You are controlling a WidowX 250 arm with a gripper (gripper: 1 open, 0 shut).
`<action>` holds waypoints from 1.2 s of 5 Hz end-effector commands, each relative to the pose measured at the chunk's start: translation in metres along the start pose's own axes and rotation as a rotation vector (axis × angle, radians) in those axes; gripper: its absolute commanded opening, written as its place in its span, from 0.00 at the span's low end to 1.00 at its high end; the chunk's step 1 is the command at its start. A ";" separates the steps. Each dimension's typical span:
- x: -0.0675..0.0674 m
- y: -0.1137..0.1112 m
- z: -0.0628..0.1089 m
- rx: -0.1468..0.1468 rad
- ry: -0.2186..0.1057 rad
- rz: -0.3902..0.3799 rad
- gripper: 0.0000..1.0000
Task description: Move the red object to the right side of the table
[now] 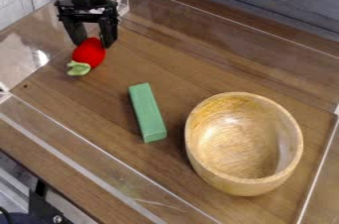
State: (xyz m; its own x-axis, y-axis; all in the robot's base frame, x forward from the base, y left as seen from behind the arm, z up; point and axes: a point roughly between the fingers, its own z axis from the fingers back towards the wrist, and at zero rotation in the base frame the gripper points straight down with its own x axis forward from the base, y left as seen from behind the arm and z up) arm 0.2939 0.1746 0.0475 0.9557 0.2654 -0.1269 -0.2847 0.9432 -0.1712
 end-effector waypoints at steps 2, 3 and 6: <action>0.004 -0.013 0.035 0.011 -0.040 -0.032 1.00; 0.002 -0.018 0.038 0.006 -0.020 -0.051 1.00; -0.003 -0.005 0.007 -0.009 0.032 -0.063 1.00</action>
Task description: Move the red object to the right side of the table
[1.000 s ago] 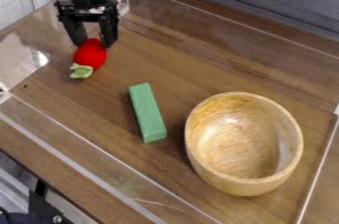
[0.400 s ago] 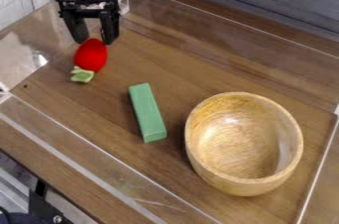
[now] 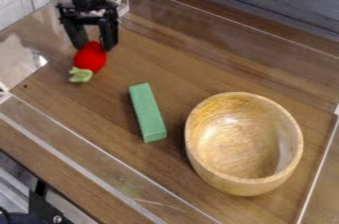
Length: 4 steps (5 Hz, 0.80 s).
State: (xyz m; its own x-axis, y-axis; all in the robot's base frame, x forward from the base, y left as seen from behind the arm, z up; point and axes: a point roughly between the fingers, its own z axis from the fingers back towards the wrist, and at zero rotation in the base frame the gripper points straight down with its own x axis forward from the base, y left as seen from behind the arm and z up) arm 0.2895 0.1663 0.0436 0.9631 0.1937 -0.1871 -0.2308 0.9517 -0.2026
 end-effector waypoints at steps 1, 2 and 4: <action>0.003 0.006 0.005 -0.001 -0.033 -0.003 1.00; 0.004 -0.003 0.000 -0.013 -0.021 -0.028 1.00; 0.009 -0.032 0.015 -0.007 -0.047 0.003 0.00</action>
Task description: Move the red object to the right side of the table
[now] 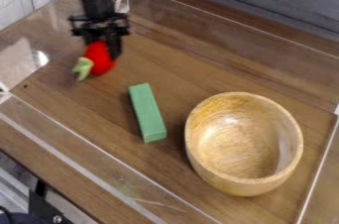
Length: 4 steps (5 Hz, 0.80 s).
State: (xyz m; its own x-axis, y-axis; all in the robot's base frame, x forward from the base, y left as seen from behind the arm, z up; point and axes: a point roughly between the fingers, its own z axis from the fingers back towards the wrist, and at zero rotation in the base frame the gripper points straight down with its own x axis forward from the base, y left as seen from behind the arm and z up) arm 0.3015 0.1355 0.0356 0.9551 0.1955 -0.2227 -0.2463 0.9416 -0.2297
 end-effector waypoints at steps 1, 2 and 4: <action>0.008 -0.052 0.033 0.033 -0.090 -0.061 0.00; 0.020 -0.103 0.032 0.057 -0.090 -0.141 0.00; 0.022 -0.193 0.033 0.094 -0.088 -0.267 0.00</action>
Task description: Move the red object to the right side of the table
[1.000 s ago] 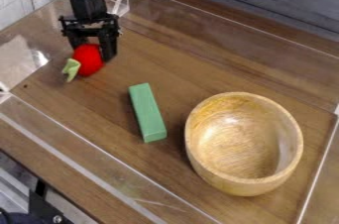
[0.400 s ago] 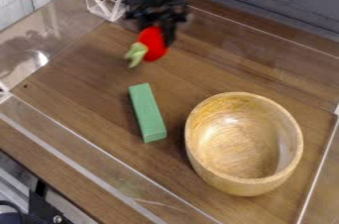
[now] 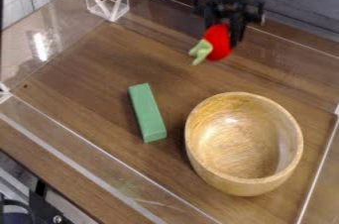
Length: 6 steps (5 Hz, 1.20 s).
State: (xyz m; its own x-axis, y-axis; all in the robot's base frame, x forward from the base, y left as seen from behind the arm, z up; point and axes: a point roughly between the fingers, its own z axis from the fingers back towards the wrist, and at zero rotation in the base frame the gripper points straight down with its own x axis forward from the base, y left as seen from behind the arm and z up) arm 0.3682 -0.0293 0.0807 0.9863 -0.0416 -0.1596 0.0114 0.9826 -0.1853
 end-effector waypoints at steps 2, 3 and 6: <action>0.003 -0.042 0.019 0.051 -0.061 -0.087 0.00; 0.004 -0.048 0.006 0.068 -0.051 -0.108 0.00; 0.003 -0.056 -0.022 0.110 -0.022 -0.148 0.00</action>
State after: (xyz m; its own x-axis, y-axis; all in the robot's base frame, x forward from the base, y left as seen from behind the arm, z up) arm 0.3629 -0.0860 0.0533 0.9702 -0.1765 -0.1663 0.1620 0.9820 -0.0971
